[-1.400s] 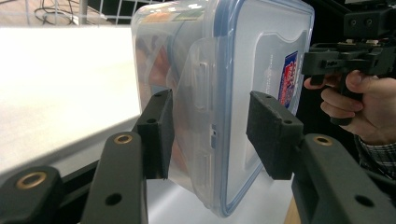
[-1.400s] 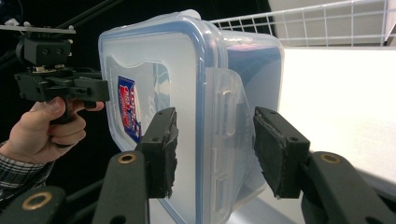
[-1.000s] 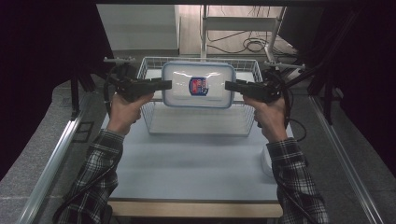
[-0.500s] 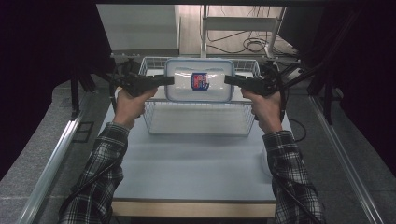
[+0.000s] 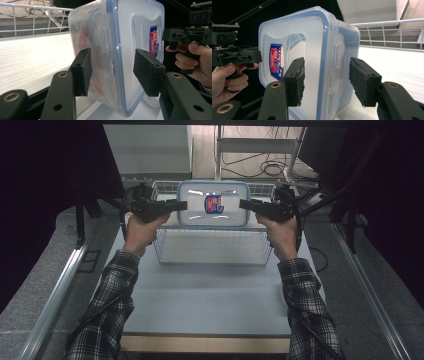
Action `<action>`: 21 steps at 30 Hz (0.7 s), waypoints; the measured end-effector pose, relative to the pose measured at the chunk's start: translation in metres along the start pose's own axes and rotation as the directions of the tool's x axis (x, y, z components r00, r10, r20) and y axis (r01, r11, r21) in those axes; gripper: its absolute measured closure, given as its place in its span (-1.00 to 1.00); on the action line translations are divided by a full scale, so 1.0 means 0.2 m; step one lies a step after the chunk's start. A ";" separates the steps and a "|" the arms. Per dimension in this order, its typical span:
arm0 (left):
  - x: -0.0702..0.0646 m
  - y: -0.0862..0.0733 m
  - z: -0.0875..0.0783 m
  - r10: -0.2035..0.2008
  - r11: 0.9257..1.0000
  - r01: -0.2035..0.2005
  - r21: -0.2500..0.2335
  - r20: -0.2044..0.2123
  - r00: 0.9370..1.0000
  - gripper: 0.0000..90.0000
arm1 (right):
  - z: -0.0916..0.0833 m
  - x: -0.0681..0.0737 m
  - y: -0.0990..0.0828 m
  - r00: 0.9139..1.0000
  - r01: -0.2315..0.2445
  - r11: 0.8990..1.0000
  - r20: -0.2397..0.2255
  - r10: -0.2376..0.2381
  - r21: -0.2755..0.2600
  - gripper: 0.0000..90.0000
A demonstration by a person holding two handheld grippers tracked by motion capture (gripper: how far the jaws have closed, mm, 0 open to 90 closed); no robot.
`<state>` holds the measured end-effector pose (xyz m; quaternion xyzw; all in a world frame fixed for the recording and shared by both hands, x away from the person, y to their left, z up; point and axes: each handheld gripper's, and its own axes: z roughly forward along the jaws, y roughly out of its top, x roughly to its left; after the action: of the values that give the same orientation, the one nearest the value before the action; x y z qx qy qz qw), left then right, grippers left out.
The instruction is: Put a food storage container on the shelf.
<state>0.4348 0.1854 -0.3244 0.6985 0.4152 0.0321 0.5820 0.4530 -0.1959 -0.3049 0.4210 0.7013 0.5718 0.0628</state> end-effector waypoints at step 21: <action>0.00 0.01 0.03 0.060 0.998 -0.061 -0.002 -0.163 0.985 -0.05 | 0.06 0.01 -0.01 0.992 0.048 0.999 0.119 -0.049 0.014 0.07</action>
<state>0.4392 0.1795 -0.3243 0.7038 0.4401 0.1081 0.5471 0.4566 -0.1858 -0.3097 0.4376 0.7096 0.5400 0.1160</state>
